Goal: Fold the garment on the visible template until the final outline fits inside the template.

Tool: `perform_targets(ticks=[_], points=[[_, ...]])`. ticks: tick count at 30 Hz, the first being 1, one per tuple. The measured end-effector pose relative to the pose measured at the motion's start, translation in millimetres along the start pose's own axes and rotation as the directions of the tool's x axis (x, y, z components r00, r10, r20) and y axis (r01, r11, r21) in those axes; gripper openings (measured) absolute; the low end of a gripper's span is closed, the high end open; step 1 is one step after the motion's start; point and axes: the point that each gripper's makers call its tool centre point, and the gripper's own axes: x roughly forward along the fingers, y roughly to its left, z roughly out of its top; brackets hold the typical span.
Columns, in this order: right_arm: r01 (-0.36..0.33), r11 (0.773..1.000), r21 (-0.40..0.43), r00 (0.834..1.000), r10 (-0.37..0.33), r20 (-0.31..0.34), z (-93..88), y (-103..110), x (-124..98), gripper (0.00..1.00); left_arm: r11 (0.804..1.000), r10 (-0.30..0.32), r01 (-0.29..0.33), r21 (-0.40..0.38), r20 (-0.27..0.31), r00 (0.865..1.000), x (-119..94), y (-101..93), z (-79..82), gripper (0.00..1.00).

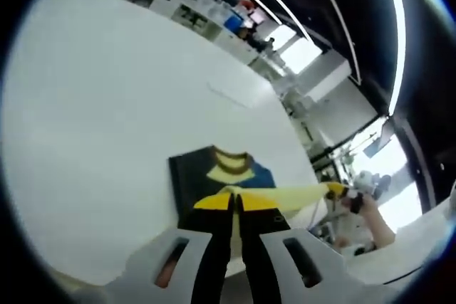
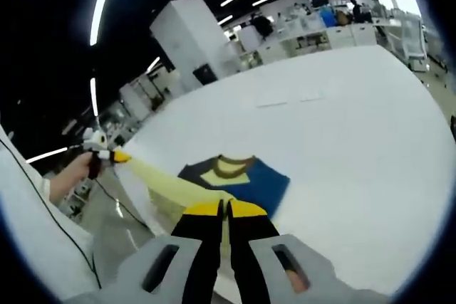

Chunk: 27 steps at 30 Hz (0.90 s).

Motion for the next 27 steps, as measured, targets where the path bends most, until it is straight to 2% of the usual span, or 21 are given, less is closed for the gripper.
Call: perform_targets(ticks=[27], points=[[0.013,1.000,0.024,1.000,-0.013,-0.015,17.7,-38,38,0.03,1.000,0.024,-0.024,-0.010,-0.021,1.000,38,27.6,26.2,0.00]])
